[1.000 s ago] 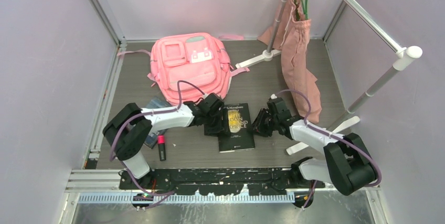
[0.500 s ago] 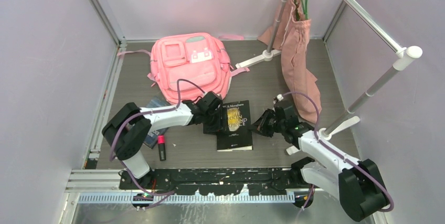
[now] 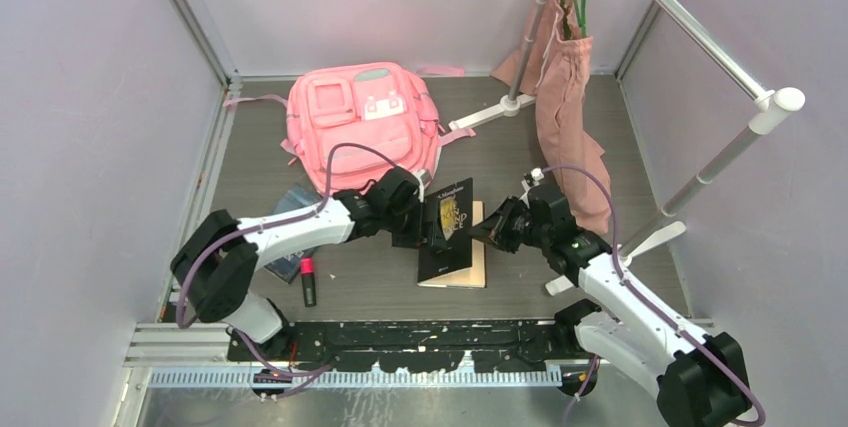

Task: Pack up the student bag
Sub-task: Pick up the book from the center of the board.

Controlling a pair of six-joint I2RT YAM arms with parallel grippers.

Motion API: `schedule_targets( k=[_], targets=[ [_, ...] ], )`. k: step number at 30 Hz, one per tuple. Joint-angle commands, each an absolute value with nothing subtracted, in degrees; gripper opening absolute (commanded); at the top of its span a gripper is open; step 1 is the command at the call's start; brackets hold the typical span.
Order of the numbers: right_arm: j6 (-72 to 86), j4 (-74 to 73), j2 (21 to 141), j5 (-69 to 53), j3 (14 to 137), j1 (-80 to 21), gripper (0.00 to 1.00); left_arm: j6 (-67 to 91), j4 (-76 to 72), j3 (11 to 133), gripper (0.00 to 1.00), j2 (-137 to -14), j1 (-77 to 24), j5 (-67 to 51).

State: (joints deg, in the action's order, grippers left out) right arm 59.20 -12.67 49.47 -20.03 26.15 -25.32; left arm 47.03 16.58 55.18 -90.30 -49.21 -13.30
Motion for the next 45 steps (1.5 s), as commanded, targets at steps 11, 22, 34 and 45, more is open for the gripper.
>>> schedule_targets(
  k=[11, 22, 34, 45],
  targets=[
    [62.99, -4.09, 52.89, -26.22, 29.18, -25.39, 0.01, 42.91, 13.75, 53.45, 0.69, -84.07, -46.75, -14.87],
    [62.64, 3.21, 60.92, -27.09, 28.48, -25.59, 0.39, 42.02, 1.78, 47.36, 0.67, -89.3, -44.26, -21.01],
    [61.01, 2.96, 67.45, -24.34, 30.54, -28.26, 0.05, 42.33, 0.97, 46.83, 0.65, -88.9, -43.21, -24.48],
    [60.55, 10.37, 58.49, -30.86, 27.84, -27.46, 0.01, 44.09, 3.26, 41.24, 0.69, -76.93, -34.35, -34.18]
  ],
)
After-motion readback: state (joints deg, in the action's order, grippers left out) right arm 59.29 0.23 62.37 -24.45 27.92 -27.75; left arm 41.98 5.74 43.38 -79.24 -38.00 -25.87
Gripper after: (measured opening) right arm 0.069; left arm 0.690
